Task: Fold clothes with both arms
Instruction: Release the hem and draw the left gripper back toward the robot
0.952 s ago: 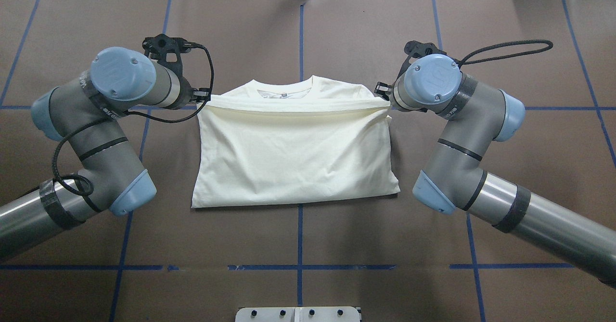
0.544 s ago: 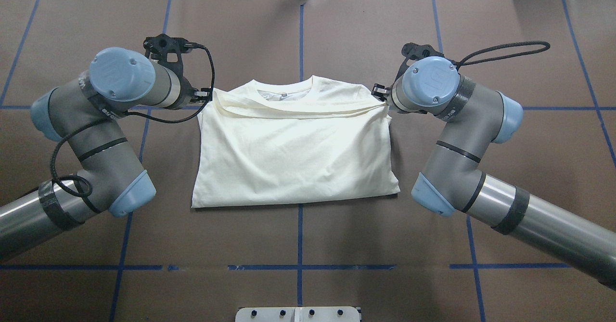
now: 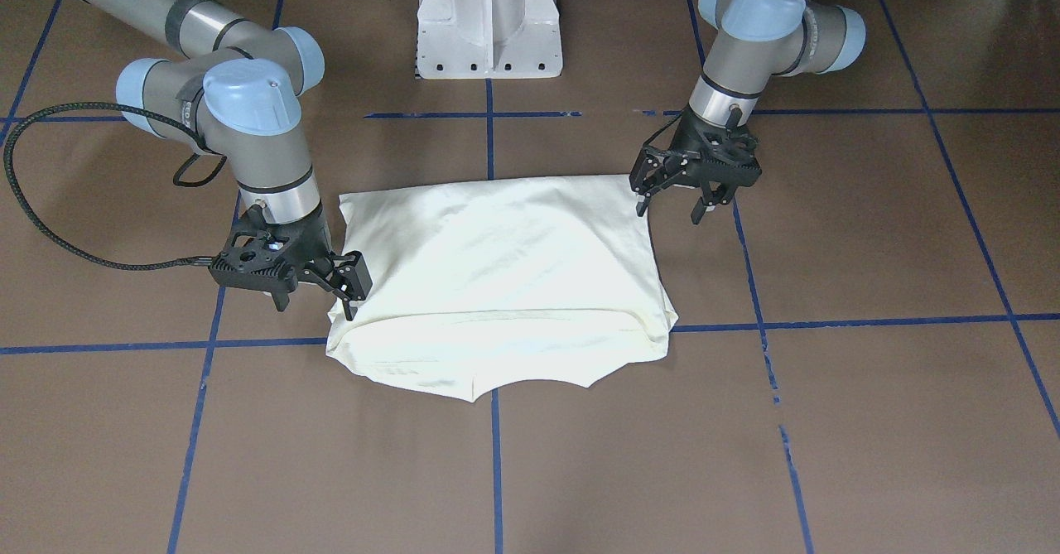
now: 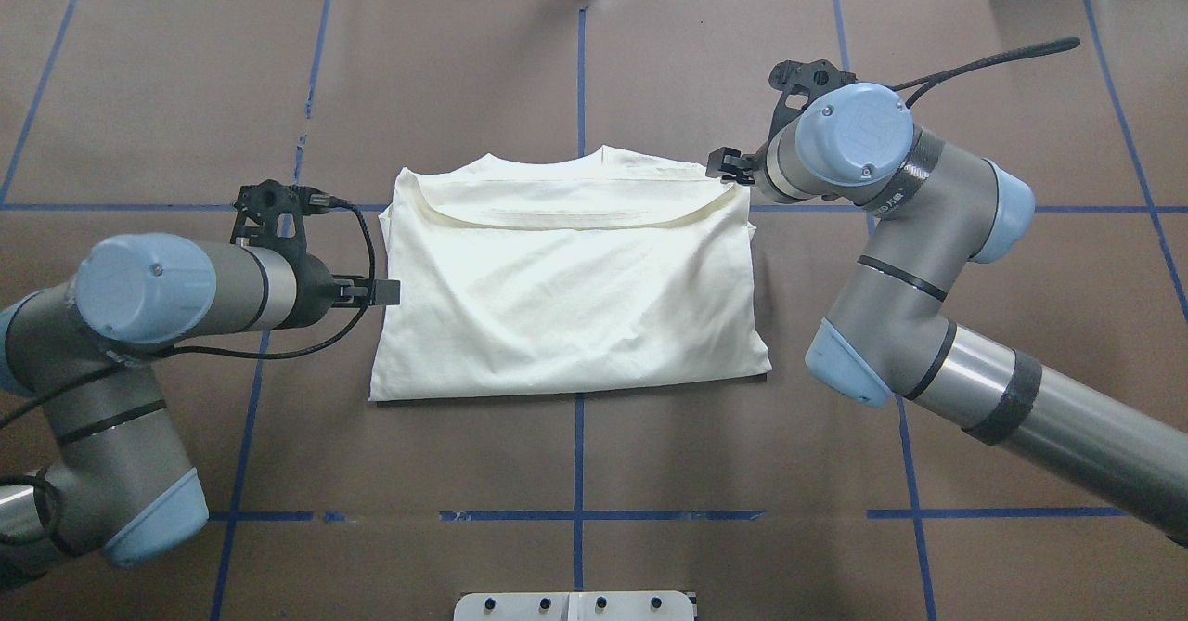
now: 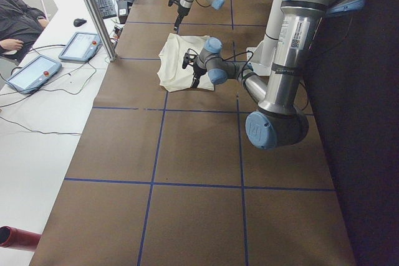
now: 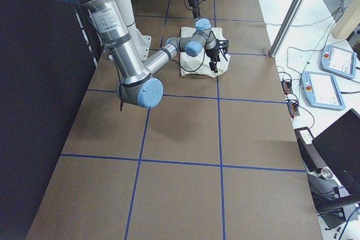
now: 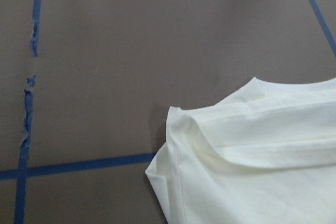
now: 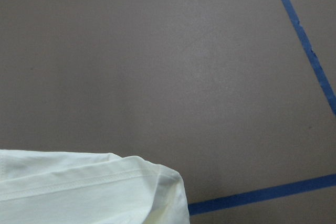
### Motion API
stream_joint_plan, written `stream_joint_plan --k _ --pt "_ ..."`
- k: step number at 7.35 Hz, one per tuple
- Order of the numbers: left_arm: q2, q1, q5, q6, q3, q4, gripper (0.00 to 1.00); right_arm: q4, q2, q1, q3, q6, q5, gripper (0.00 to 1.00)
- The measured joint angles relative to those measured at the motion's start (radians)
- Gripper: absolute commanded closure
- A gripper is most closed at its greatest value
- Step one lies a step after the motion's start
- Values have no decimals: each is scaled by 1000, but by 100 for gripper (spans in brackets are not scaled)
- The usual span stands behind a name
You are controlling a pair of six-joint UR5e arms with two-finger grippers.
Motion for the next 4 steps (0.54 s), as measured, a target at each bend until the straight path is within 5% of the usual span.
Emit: stream_joint_plan --k 4 --pt "27 131 67 -129 5 -51 43 0 -2 3 6 -1 0 0"
